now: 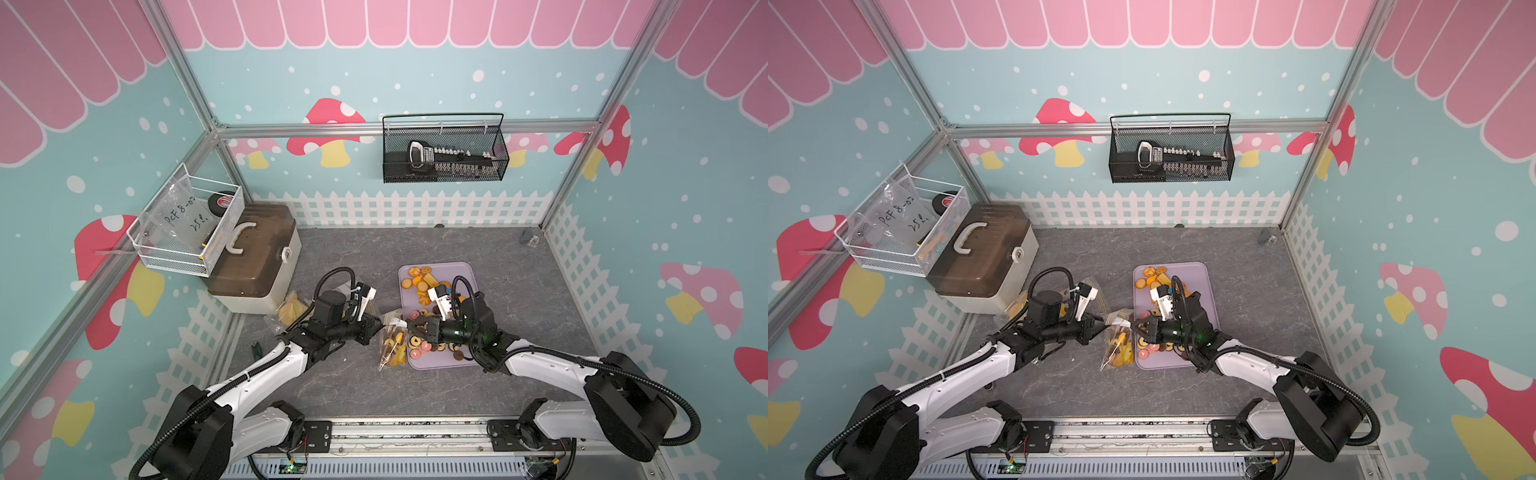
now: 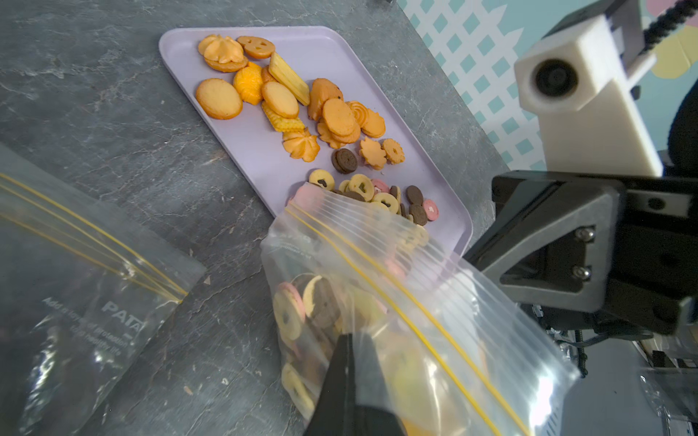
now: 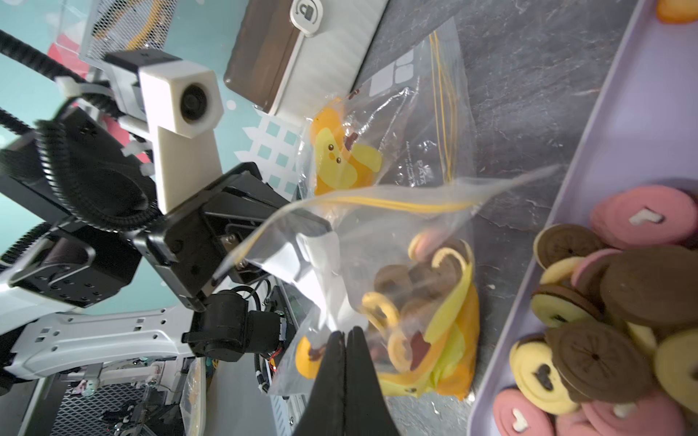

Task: Pour cookies out of the ziploc bag
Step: Open the ziploc bag at the center of the board.

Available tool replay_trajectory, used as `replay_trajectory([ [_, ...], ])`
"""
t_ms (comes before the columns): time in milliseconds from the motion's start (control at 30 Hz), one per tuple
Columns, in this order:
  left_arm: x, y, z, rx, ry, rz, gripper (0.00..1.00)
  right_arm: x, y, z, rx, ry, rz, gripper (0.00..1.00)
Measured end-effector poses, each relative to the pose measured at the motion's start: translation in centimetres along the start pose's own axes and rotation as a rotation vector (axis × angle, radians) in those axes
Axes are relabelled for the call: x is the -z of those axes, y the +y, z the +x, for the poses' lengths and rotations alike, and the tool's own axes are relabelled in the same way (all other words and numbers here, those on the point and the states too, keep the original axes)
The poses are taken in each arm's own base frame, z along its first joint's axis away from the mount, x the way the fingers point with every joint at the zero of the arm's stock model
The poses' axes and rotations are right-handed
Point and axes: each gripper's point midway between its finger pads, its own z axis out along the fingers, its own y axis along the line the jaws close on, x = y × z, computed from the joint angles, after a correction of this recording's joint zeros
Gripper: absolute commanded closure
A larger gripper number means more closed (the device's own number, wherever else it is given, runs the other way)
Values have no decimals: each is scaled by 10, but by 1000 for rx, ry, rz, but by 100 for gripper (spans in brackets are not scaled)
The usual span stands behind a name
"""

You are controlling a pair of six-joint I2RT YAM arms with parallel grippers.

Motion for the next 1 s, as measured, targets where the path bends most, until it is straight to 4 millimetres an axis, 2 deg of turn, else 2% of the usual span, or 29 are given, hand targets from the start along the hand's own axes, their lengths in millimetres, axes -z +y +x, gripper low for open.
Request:
replay_trajectory([
  [167, 2, 1, -2, 9, 15, -18, 100, 8, -7, 7, 26, 22, 58, 99],
  [367, 21, -19, -25, -58, -41, 7, 100, 18, -8, 5, 69, 31, 95, 45],
  [467, 30, -34, -39, -104, -74, 55, 100, 20, -9, 1, 104, 36, 104, 32],
  [733, 31, -51, -50, -125, -30, 197, 100, 19, 3, -14, 231, 28, 82, 27],
  [1000, 27, -67, -65, -157, 26, 283, 100, 3, 6, -24, 303, 8, 17, 23],
])
